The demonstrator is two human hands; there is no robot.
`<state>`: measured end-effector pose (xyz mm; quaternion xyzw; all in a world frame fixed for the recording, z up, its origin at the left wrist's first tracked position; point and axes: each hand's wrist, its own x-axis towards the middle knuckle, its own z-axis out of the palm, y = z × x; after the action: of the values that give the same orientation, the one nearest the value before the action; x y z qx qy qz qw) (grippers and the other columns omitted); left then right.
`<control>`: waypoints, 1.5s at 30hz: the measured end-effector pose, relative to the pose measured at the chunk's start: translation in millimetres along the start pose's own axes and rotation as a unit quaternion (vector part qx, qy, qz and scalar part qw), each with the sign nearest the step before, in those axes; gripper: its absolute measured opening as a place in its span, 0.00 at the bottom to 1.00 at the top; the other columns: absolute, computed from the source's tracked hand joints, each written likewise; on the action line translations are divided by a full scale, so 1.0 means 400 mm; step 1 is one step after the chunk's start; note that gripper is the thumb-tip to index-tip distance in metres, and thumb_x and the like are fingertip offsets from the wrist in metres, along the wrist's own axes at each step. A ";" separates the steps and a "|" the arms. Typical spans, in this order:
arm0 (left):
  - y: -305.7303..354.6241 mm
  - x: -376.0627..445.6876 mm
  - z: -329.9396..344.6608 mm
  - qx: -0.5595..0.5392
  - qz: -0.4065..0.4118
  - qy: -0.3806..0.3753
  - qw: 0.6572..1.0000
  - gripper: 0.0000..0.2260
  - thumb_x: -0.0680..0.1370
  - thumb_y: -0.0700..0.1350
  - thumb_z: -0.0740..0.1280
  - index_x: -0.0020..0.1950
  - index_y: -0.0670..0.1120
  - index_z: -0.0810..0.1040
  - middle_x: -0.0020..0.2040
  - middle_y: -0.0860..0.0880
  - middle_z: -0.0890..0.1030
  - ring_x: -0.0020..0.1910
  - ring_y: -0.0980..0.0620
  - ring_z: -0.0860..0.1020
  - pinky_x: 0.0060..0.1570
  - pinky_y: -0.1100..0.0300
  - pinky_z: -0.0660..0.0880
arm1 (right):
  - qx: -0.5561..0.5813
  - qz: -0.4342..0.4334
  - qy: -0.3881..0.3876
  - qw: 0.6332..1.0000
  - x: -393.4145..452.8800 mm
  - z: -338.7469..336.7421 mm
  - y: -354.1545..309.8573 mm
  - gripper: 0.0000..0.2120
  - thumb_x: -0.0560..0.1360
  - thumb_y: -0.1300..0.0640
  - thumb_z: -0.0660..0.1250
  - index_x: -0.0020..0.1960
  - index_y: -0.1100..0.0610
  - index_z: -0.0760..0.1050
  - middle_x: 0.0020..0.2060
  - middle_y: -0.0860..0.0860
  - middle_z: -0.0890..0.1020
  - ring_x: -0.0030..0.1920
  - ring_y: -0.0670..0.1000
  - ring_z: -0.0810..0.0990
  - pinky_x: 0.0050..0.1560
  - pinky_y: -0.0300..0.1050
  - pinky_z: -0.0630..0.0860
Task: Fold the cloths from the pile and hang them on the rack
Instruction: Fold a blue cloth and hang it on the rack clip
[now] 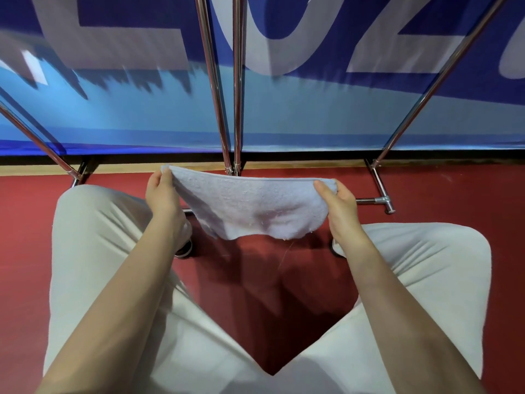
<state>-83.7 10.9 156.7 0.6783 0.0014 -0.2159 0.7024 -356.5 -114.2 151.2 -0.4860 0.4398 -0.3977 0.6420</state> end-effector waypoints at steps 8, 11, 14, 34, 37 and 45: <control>-0.003 -0.019 0.027 0.041 0.051 -0.055 0.996 0.10 0.82 0.46 0.60 0.42 0.54 0.74 0.41 0.57 0.74 0.44 0.57 0.71 0.49 0.60 0.68 | 0.012 -0.018 0.046 0.999 -0.004 -0.032 -0.004 0.11 0.73 0.52 0.70 0.48 0.58 0.75 0.41 0.56 0.76 0.43 0.51 0.74 0.44 0.45 0.71; -0.008 -0.015 0.035 0.067 0.045 -0.075 0.994 0.11 0.81 0.48 0.60 0.39 0.53 0.74 0.39 0.55 0.74 0.43 0.54 0.70 0.45 0.58 0.68 | 0.024 -0.012 0.100 0.995 0.003 -0.032 0.002 0.10 0.73 0.53 0.71 0.48 0.58 0.76 0.42 0.54 0.77 0.44 0.49 0.75 0.47 0.45 0.72; -0.011 -0.023 0.041 0.095 0.053 -0.076 0.991 0.11 0.81 0.49 0.61 0.40 0.53 0.75 0.40 0.56 0.76 0.41 0.57 0.71 0.43 0.61 0.68 | 0.019 -0.002 0.139 0.990 0.017 -0.035 0.016 0.11 0.73 0.53 0.70 0.45 0.61 0.76 0.41 0.53 0.77 0.43 0.50 0.75 0.47 0.47 0.73; -0.039 -0.143 0.137 0.038 -0.020 -0.137 0.990 0.08 0.79 0.45 0.65 0.41 0.48 0.79 0.37 0.53 0.76 0.39 0.55 0.71 0.45 0.60 0.70 | -0.069 0.004 0.034 0.997 -0.008 0.149 -0.002 0.11 0.74 0.62 0.61 0.46 0.50 0.80 0.45 0.48 0.81 0.47 0.52 0.80 0.49 0.53 0.79; -0.034 -0.164 0.150 0.030 0.011 -0.151 0.988 0.07 0.79 0.43 0.64 0.44 0.45 0.79 0.37 0.52 0.76 0.39 0.56 0.72 0.43 0.61 0.70 | -0.106 -0.009 -0.012 0.994 -0.023 0.177 -0.010 0.11 0.75 0.64 0.62 0.43 0.52 0.79 0.40 0.47 0.81 0.45 0.52 0.80 0.53 0.57 0.78; -0.012 -0.217 0.163 0.021 0.080 -0.184 0.980 0.07 0.81 0.39 0.62 0.50 0.39 0.79 0.39 0.51 0.79 0.32 0.69 0.75 0.35 0.76 0.70 | 0.045 0.032 -0.121 0.991 -0.050 0.211 -0.052 0.09 0.78 0.69 0.57 0.51 0.64 0.75 0.44 0.60 0.81 0.40 0.52 0.84 0.44 0.41 0.81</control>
<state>-183.1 -25.0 182.9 0.6396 -0.1863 -0.2798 0.6913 -284.0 -76.6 187.0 -0.4865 0.3556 -0.3346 0.7245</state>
